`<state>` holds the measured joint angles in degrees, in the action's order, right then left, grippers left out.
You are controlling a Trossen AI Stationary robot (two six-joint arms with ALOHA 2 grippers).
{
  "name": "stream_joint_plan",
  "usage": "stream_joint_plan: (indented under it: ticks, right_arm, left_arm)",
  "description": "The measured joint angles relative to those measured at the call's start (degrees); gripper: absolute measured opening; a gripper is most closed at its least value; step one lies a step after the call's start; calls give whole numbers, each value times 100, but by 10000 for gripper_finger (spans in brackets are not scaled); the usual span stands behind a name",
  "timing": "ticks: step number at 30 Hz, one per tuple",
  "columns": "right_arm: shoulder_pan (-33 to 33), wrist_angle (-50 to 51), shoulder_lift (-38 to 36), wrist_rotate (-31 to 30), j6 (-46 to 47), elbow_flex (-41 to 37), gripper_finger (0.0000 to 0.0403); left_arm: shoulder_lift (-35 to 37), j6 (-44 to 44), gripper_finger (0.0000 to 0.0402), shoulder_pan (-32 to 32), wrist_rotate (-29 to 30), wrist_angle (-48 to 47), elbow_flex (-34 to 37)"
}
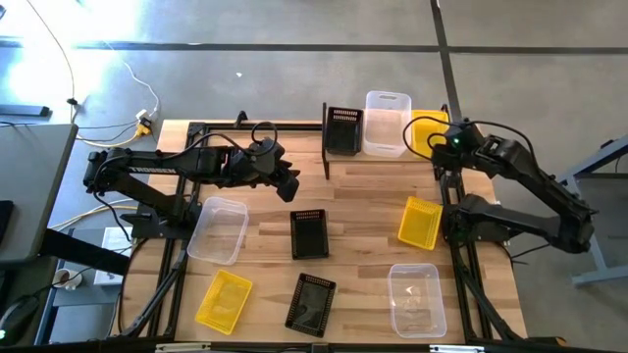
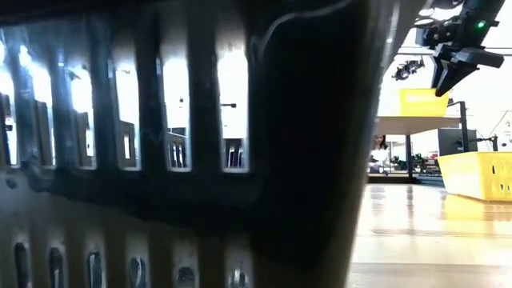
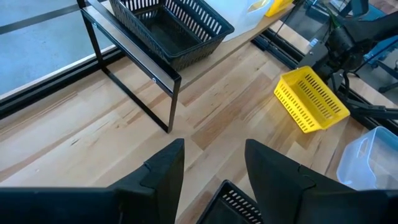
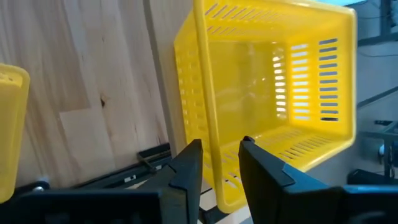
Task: Stack baskets on shelf by color
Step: Put the top left yellow bin on the shelf, then stack the right transparent bin on top of the transparent bin on the shelf
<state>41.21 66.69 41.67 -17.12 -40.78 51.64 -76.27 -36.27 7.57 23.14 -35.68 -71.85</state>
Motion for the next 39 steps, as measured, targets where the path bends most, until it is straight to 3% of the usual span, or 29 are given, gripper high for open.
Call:
stream_joint_plan:
  ticks: [16, 27, 33, 39]
  right_arm:
    - [0, -138, -385, 33, 349, 4, 92]
    - [0, 297, -494, 747, 823, 142, 92]
    - [-2, 267, -489, 1858, 1595, 771, 92]
    - [-2, 282, -491, 3146, 3222, 1213, 92]
  left_arm:
    - [0, 92, 161, 0, 2, 0, 0]
    - [0, 94, 161, 0, 2, 0, 0]
    - [0, 243, 161, 0, 7, -2, 0]
    - [0, 507, 161, 0, -17, -109, 0]
